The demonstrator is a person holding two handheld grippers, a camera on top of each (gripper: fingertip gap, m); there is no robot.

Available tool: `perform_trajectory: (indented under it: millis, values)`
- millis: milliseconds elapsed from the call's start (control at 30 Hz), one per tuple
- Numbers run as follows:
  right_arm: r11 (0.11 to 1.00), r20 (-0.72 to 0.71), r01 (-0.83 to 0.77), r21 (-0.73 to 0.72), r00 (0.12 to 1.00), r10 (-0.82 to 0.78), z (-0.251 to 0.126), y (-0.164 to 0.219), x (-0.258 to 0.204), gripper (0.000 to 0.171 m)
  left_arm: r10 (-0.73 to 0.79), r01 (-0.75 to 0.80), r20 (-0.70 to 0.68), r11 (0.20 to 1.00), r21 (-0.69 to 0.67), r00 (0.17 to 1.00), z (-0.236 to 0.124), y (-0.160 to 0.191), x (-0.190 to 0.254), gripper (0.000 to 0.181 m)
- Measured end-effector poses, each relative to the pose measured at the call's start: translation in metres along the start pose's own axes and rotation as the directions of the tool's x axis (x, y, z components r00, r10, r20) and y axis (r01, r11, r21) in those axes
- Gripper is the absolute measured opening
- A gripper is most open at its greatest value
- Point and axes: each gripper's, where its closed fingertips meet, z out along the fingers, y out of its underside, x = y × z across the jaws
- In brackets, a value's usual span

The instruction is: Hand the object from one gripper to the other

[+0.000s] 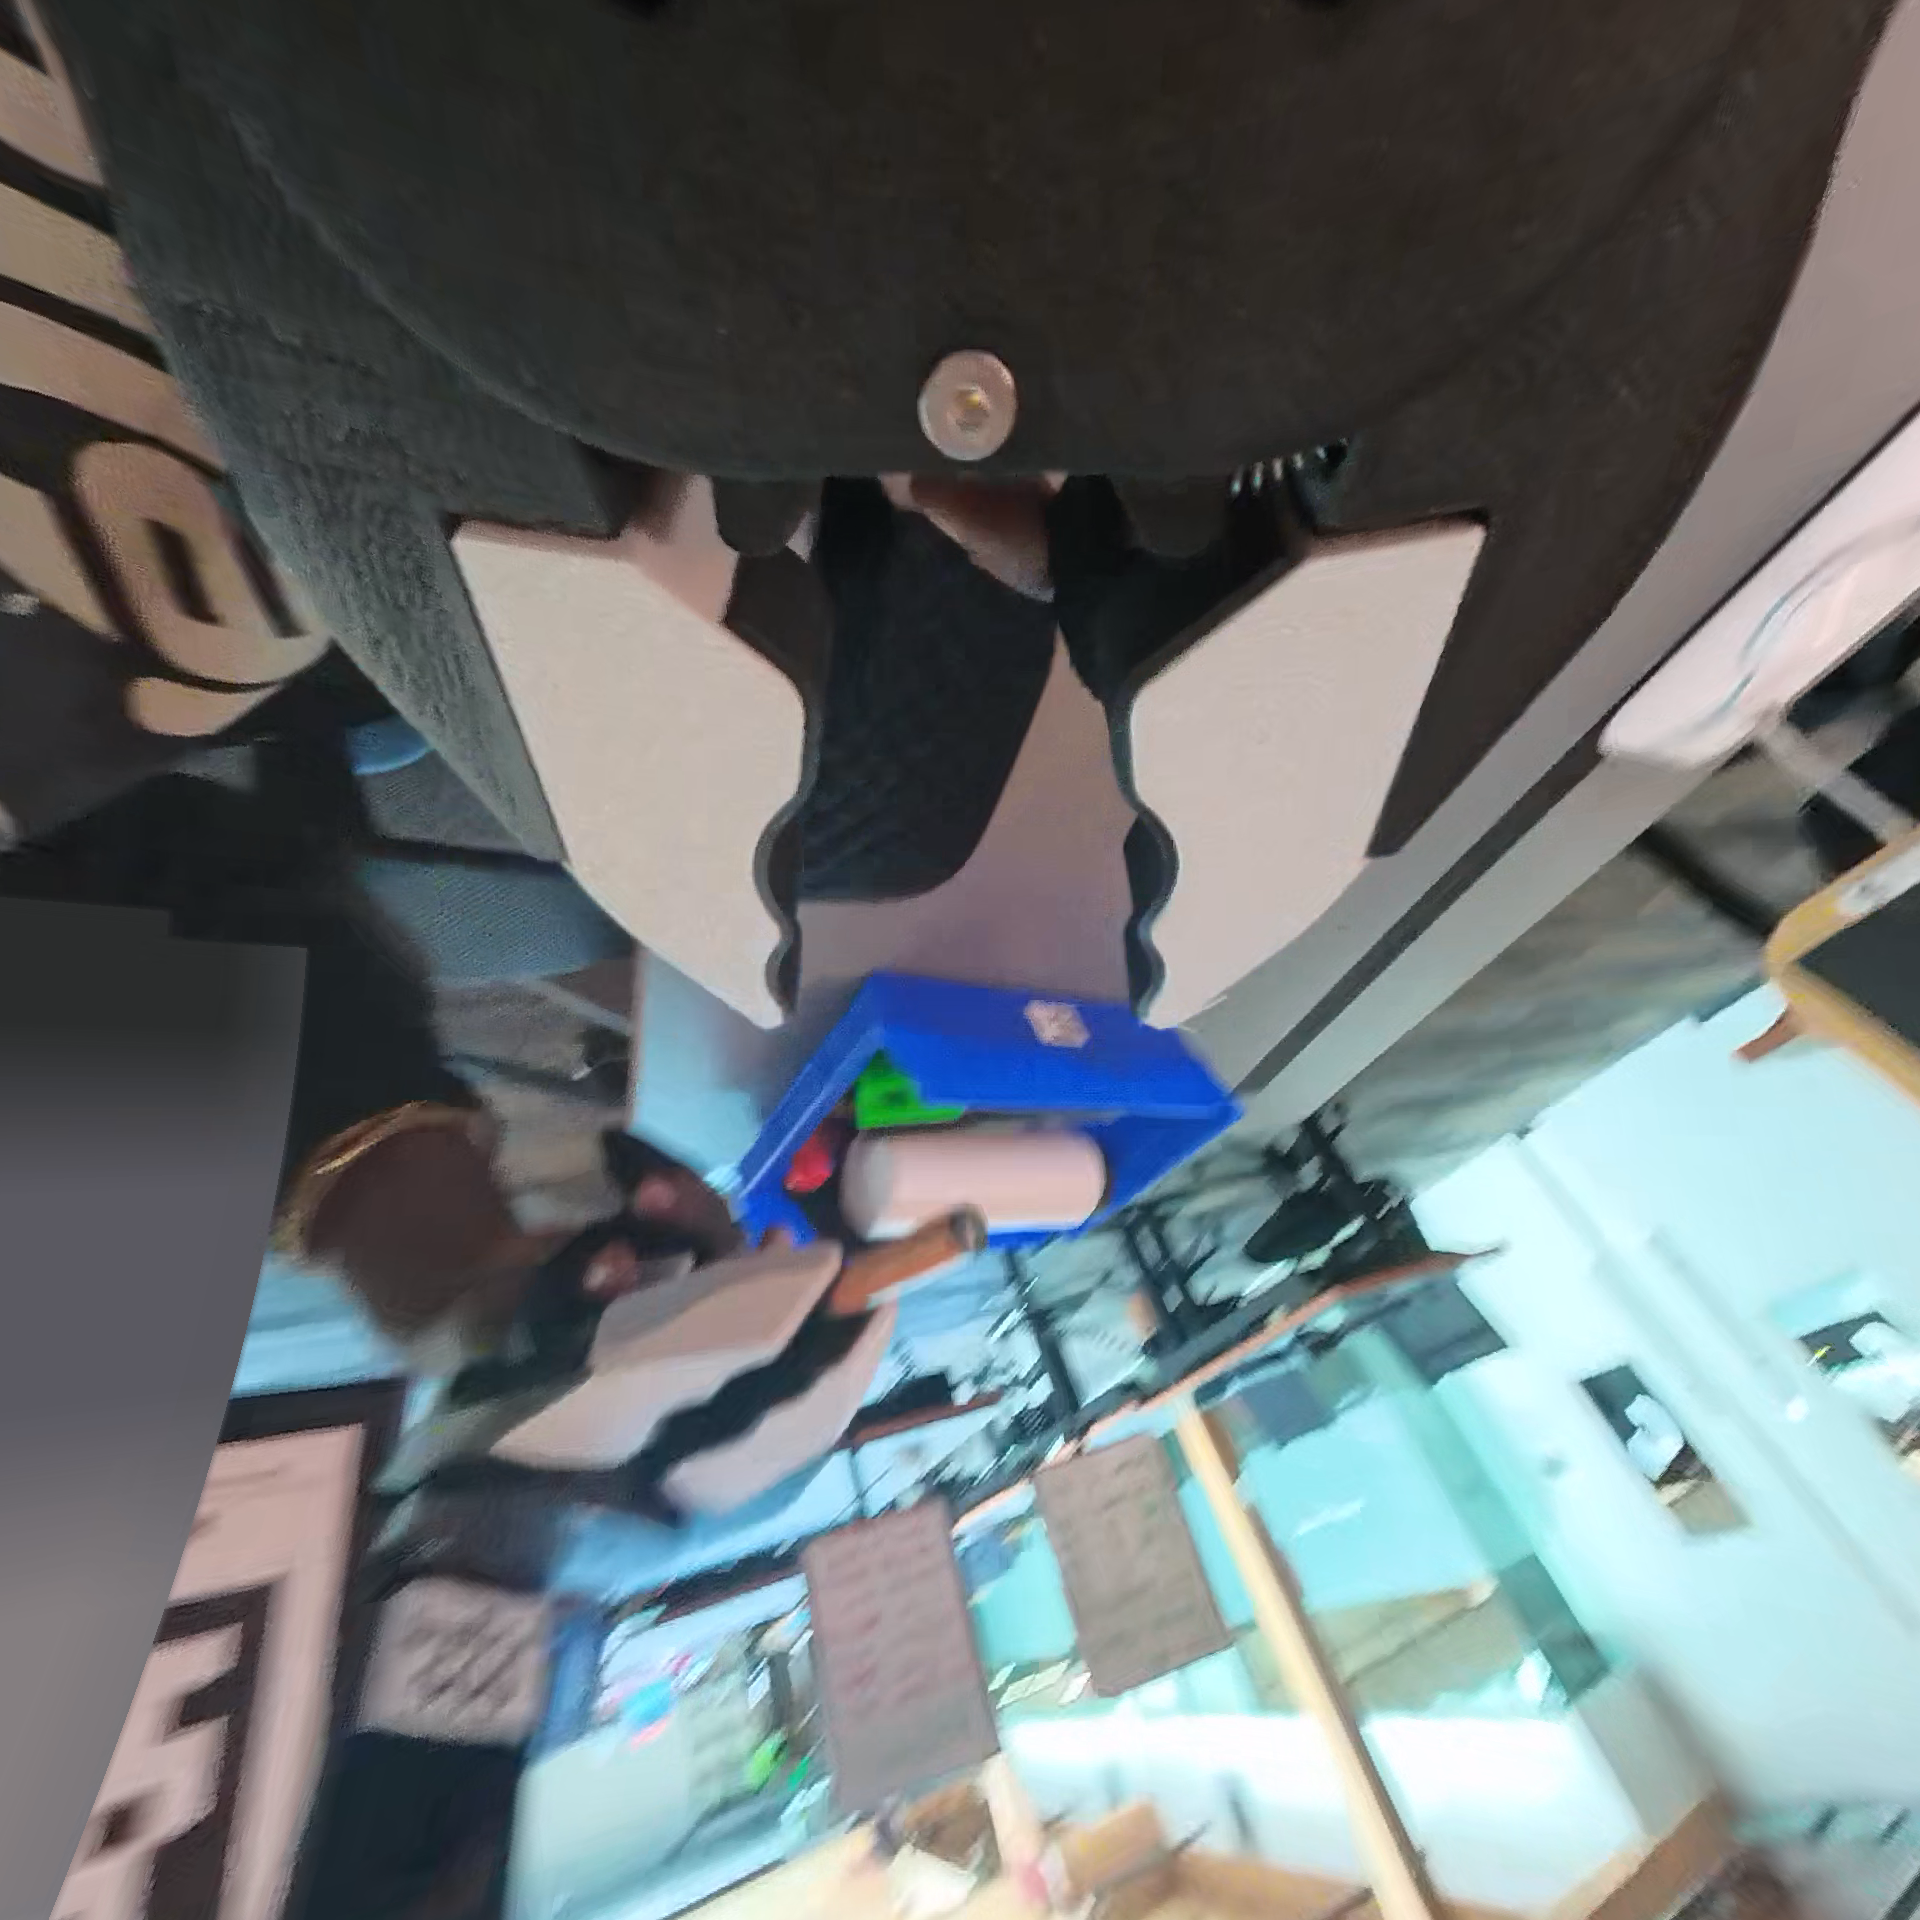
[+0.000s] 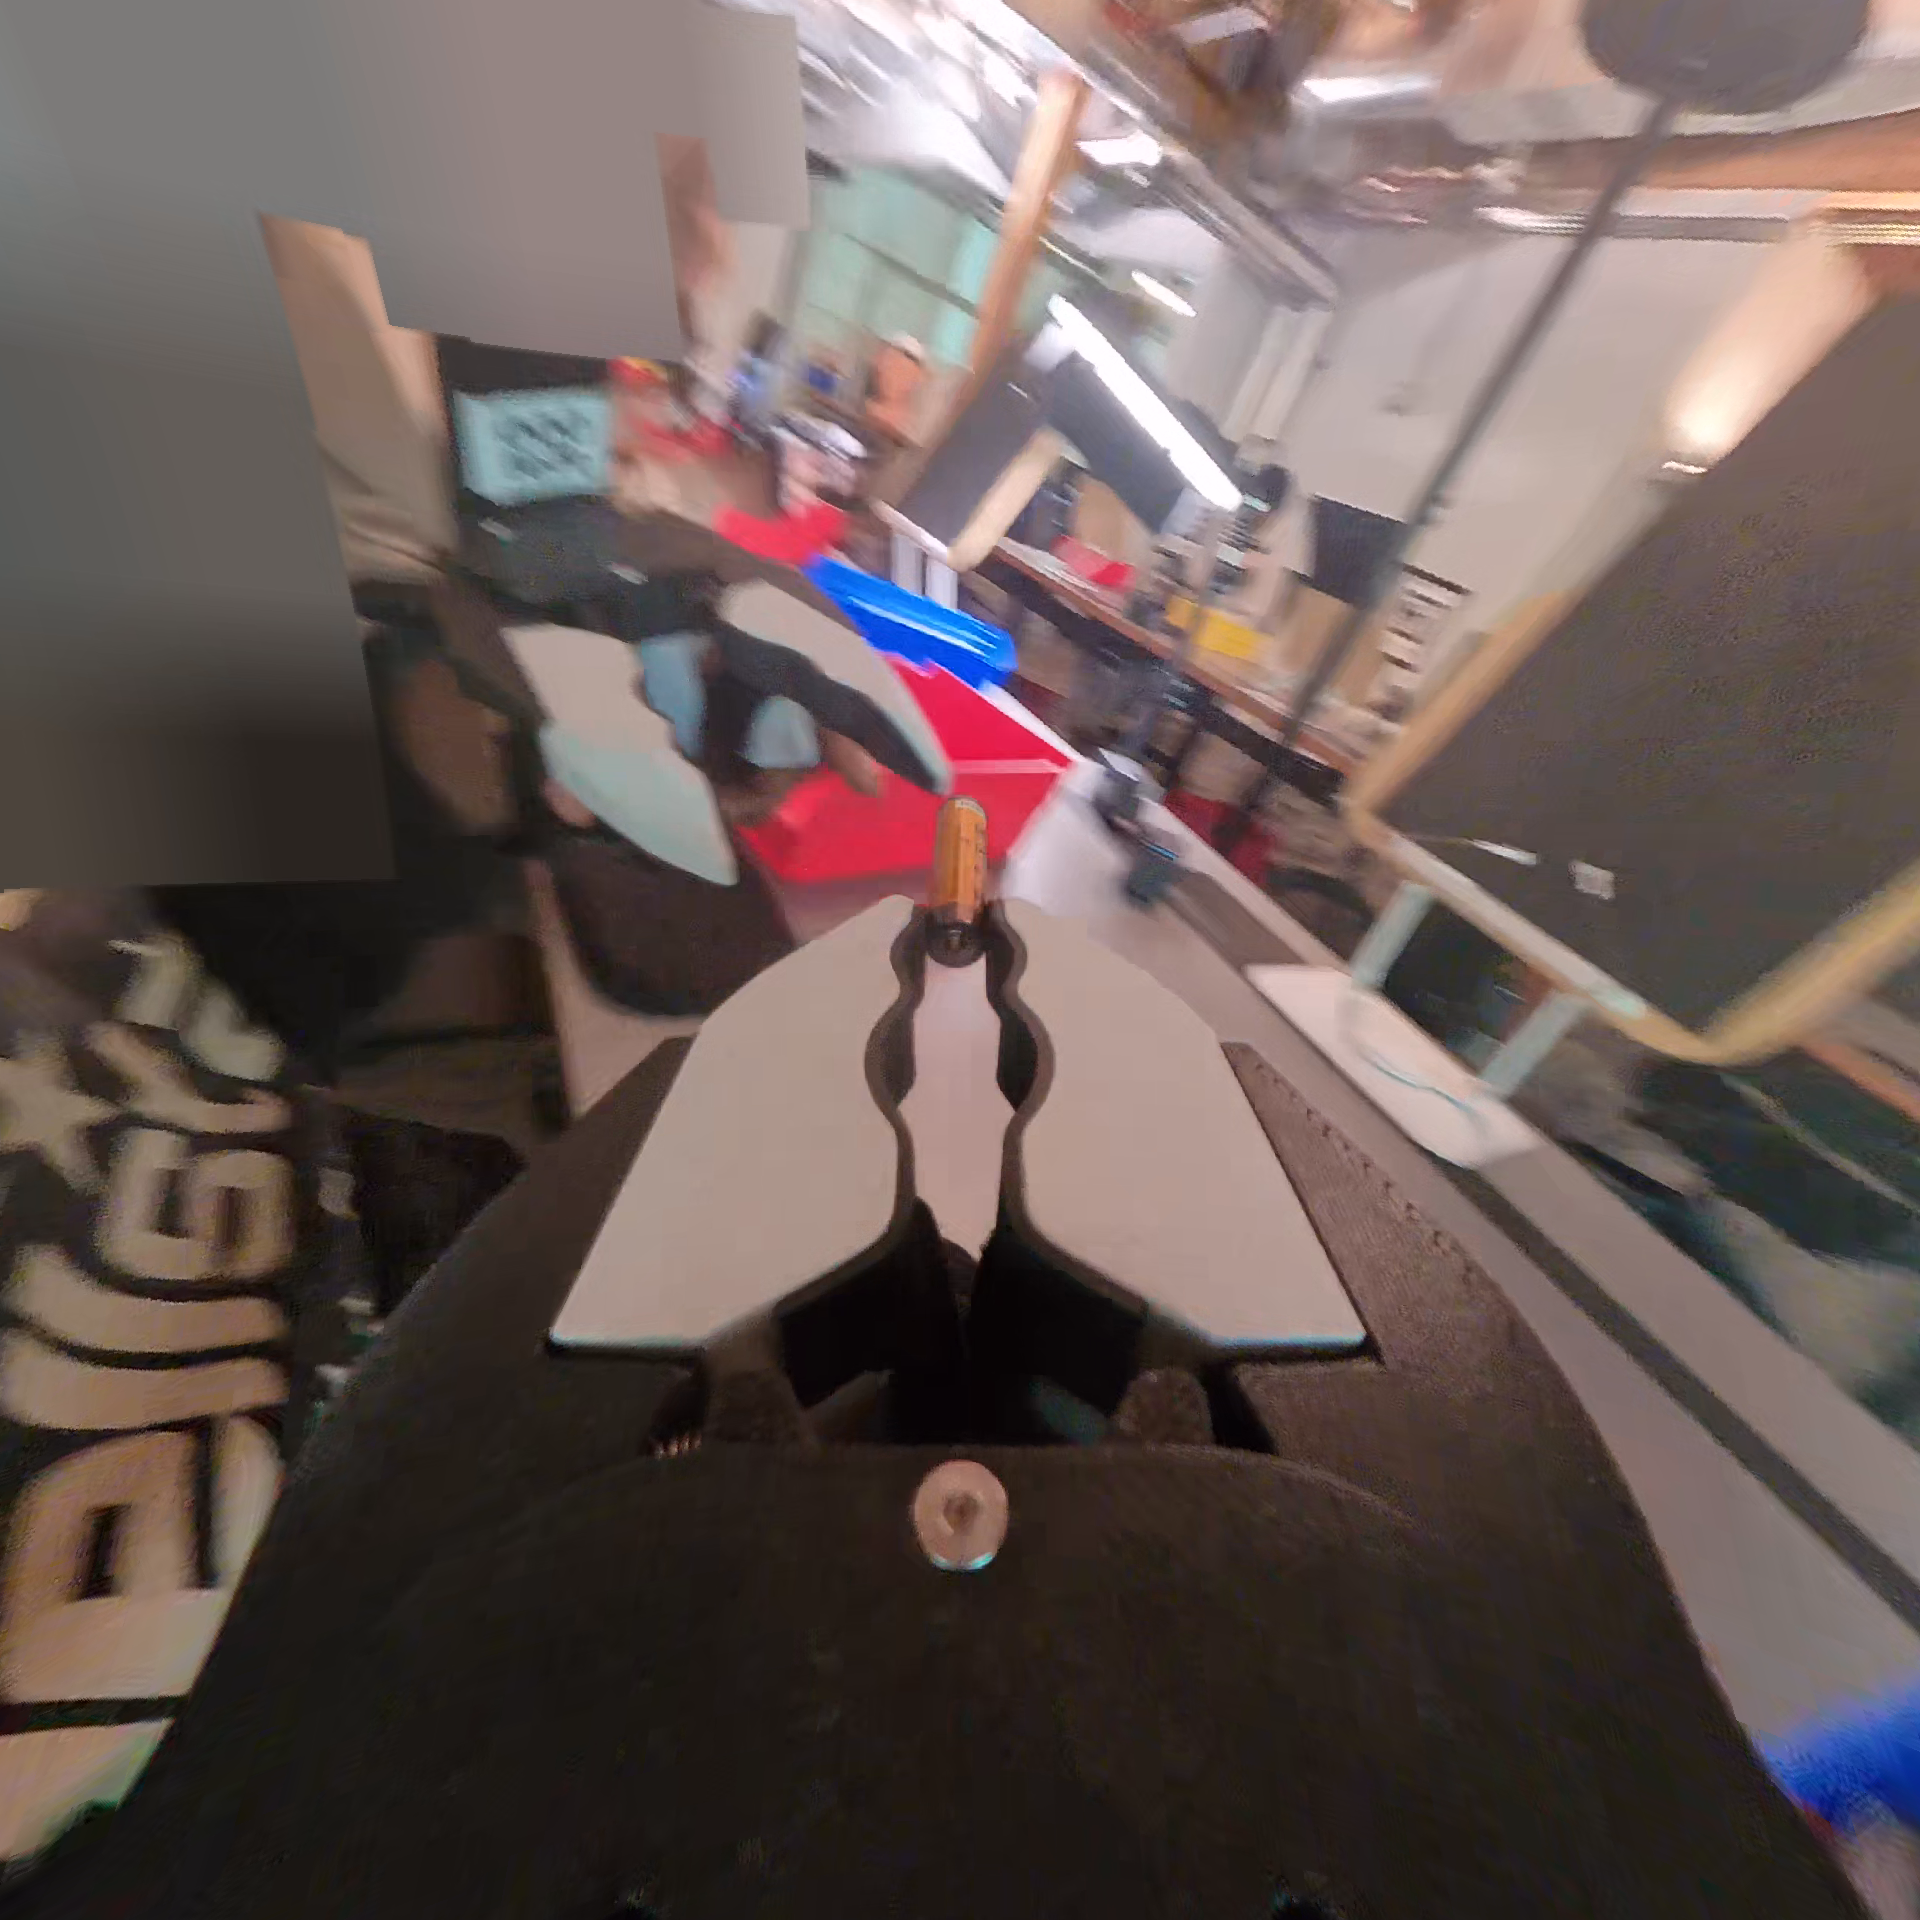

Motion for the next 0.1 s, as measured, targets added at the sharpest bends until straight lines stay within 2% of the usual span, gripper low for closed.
perform_trajectory:
  millis: [100]
  values:
    - [0.976, -0.26, 0.096, -0.196, 0.954, -0.146, -0.021, 0.023, 0.047, 0.011, 0.071, -0.045, 0.16, 0.986, -0.16, 0.985, 0.006, 0.027, -0.026, 0.063]
